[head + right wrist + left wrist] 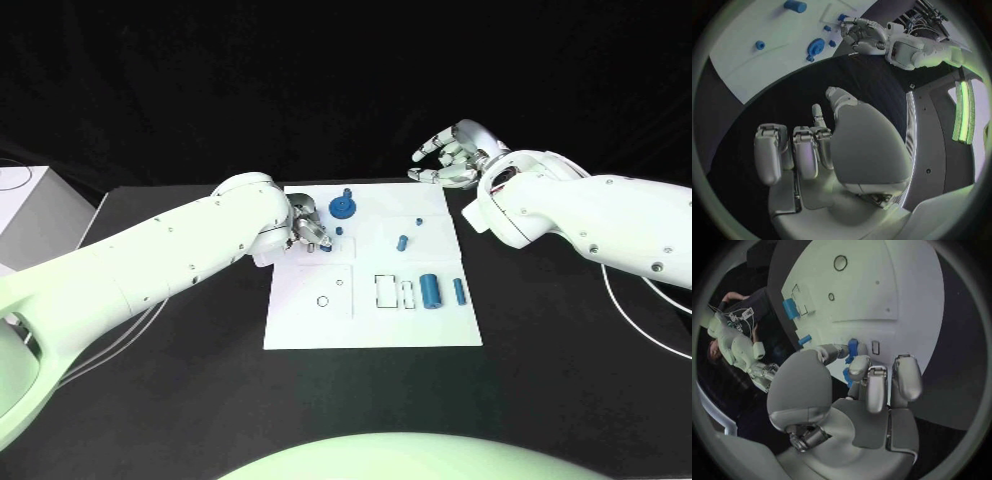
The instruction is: Assemble the parts on the task board
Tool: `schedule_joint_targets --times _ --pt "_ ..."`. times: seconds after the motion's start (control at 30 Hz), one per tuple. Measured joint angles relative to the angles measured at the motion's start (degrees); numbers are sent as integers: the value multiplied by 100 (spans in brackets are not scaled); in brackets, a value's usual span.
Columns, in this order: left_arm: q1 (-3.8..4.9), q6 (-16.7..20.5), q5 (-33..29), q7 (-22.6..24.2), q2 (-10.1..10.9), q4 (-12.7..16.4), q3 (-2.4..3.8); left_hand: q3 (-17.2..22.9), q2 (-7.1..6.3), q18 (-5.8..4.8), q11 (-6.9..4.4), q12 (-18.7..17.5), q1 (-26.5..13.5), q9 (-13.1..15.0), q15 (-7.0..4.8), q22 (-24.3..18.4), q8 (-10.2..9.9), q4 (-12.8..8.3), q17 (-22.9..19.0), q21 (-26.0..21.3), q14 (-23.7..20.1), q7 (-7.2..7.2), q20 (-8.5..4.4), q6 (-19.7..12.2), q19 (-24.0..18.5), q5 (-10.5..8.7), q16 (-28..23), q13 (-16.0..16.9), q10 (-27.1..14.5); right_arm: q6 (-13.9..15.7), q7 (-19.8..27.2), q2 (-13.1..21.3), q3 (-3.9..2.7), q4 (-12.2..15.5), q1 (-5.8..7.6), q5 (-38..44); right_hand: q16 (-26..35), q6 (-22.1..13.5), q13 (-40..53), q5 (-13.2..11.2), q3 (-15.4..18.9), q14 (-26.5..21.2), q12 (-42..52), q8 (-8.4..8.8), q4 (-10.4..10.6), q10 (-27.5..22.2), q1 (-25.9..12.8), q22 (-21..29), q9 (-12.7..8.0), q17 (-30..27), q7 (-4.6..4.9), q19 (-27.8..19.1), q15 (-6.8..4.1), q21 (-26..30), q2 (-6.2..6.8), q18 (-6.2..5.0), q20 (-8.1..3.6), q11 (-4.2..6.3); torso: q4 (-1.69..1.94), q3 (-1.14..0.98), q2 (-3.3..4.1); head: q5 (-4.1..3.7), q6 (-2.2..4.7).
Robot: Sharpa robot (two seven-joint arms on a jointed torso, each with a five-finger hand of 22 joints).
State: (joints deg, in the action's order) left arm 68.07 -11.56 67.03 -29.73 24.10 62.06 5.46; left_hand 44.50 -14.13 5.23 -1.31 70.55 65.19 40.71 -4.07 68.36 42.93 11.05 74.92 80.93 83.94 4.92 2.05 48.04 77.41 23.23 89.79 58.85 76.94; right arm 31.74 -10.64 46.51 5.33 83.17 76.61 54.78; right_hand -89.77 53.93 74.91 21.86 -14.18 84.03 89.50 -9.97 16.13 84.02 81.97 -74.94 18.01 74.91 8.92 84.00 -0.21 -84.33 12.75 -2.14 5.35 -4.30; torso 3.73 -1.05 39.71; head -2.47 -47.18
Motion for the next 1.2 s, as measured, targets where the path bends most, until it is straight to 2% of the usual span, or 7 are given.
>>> schedule_joint_targets --times 0.27,0.3,0.37,0.7,0.93,1.13,1.2 --pt "2 18 -6 -1 -26 -29 -7 -16 30 0 -33 25 -31 83 -34 -1 86 -16 0 0 11 -2 0 42 0 -1 0 79 51 2 -4 1 0 0 0 1 0 0 0 0 0 0 0 0 0 0 0 -1 0 0 0 0 0 0 0 0 0 0 -3 -3 2 -18 -13" --pt "1 25 -9 -1 -28 -29 -9 -16 31 0 -42 25 -33 200 -41 -1 86 -16 0 0 3 -2 0 42 0 -1 0 85 60 3 -5 1 0 0 0 2 0 0 0 0 -3 0 0 0 3 0 0 -1 1 0 0 0 0 0 0 0 0 0 -2 -3 2 -19 -14" --pt "-3 46 -15 -1 -32 -29 -12 -17 50 1 -60 25 -55 248 -44 2 86 -16 0 0 1 -2 -11 43 11 -4 0 99 80 3 -7 1 0 -2 0 2 0 0 0 0 -16 0 0 0 16 0 0 -1 6 0 0 0 0 0 0 0 0 0 0 -3 2 -19 -16" --pt "-15 129 -56 2 -40 -36 -22 -40 37 0 -73 47 -88 327 -44 20 87 -40 0 0 1 -3 -25 44 25 -21 0 95 110 6 -16 0 0 -8 -1 5 0 0 0 23 -17 0 0 0 16 0 0 0 6 0 0 0 0 23 0 0 0 0 5 -5 -4 -23 -22" --pt "-17 139 -71 1 -58 -62 -23 -55 34 0 -84 47 -117 332 -64 33 120 -55 0 0 21 -20 -41 63 40 -40 0 104 122 7 -20 -1 0 -9 -3 7 0 0 0 23 -17 0 0 0 16 0 0 0 5 0 -1 0 0 23 0 0 0 0 2 -4 -5 -48 -31" --pt "-21 135 -76 -3 -77 -88 -24 -131 46 0 -121 47 -165 450 -85 36 121 -131 0 0 0 -31 -61 75 61 -105 0 89 163 7 -22 2 0 -8 -3 8 0 1 0 23 -16 0 0 0 16 0 0 1 5 0 -1 0 0 23 0 0 0 0 0 -4 -5 -74 -43" --pt "-23 132 -79 -4 -83 -94 -24 -192 42 0 -121 47 -170 867 -95 36 105 -192 0 0 9 -52 -61 113 61 -127 0 89 164 7 -22 4 0 -7 -3 9 0 1 0 23 -16 0 0 0 16 0 0 1 5 0 -1 0 0 23 0 0 0 0 0 -3 -5 -82 -48"
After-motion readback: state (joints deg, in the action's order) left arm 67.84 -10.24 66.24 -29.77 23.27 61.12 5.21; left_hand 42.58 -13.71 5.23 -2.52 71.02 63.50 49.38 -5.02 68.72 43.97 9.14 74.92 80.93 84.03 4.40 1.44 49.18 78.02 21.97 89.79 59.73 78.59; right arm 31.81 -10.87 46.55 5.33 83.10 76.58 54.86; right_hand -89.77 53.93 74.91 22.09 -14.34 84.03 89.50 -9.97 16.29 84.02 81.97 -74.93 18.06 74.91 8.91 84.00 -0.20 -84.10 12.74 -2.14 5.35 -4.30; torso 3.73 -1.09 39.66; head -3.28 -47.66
